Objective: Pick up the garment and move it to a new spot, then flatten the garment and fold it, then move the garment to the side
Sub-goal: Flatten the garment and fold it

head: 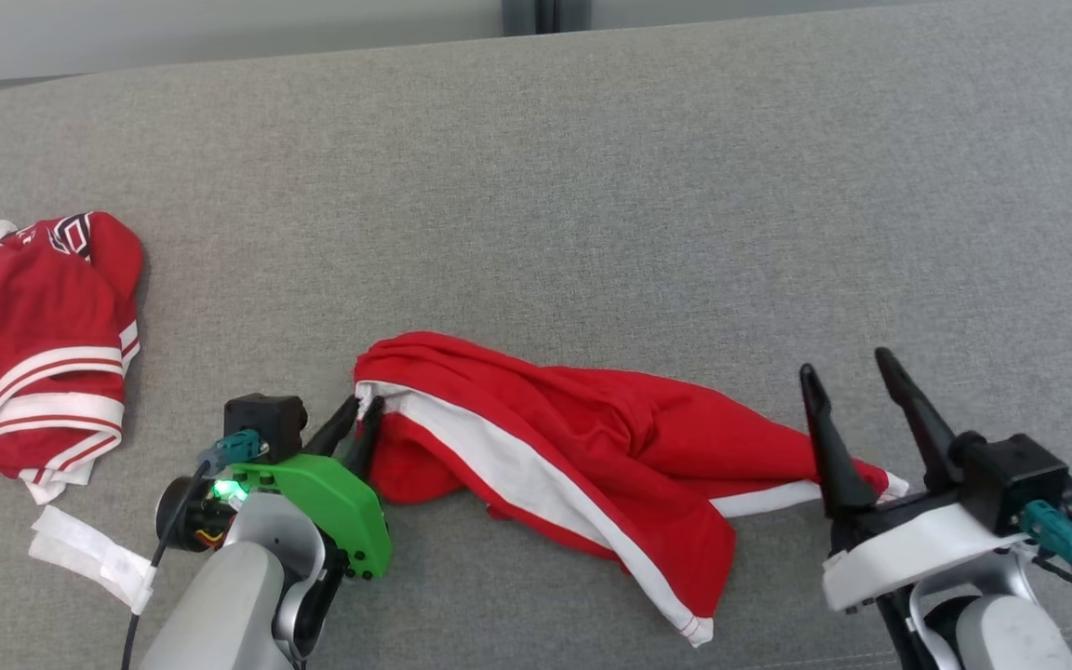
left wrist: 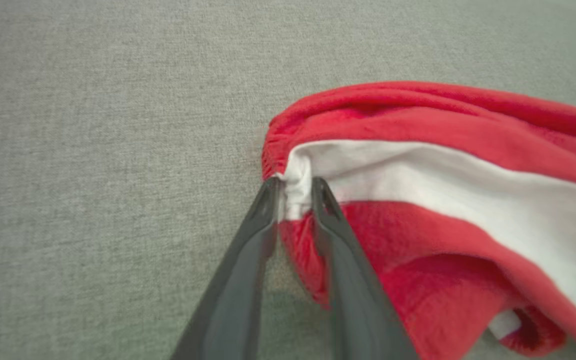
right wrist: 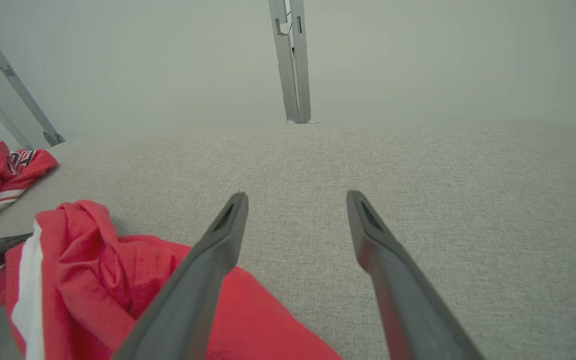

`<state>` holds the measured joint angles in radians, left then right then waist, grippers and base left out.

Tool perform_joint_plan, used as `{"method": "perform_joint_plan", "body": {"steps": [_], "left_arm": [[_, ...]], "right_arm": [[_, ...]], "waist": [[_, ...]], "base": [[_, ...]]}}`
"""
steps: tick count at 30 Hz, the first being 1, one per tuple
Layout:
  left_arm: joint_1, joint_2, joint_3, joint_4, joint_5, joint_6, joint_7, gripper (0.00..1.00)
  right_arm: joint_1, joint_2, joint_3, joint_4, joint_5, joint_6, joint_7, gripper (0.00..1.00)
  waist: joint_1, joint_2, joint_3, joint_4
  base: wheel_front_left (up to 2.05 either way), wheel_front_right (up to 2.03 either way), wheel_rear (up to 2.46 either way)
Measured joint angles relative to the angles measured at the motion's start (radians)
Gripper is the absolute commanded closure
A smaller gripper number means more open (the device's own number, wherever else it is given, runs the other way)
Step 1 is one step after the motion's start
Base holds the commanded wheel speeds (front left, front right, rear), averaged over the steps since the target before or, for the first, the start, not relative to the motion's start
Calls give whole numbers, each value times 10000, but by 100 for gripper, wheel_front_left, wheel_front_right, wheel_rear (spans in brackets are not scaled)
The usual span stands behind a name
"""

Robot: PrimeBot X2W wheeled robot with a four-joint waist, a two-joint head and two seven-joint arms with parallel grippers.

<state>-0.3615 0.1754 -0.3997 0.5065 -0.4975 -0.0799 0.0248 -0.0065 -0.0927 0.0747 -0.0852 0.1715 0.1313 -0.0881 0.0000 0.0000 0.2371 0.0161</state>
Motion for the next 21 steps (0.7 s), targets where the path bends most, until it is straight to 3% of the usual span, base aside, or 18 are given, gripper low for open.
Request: {"method": "perform_joint_plan", "body": {"steps": [10,16,20,21], "left_arm": [[-146,-13,-113,462,-36,-123,-345,100],[-240,-17,-138,508,-71,-123,-454,100],[-375,-54,-176,516,-82,-123,-531,100],[-392,-65,-184,516,-84,-123,-550,100]], "right_arm": [[961,-1118,3526,-21,-219,2,761,0],[1037,-2113,4660,-73,-249,2,1532,0],[722,-2341,4905,259,-456,2,2127,0],[639,-2326,4880,349,-468,2,2197,48]], "waist": [[0,0,-6,23],[0,0,96,50],[0,0,186,70],[0,0,196,86]], "base": [[0,0,0],[0,0,0],[0,0,0],[0,0,0]]}}
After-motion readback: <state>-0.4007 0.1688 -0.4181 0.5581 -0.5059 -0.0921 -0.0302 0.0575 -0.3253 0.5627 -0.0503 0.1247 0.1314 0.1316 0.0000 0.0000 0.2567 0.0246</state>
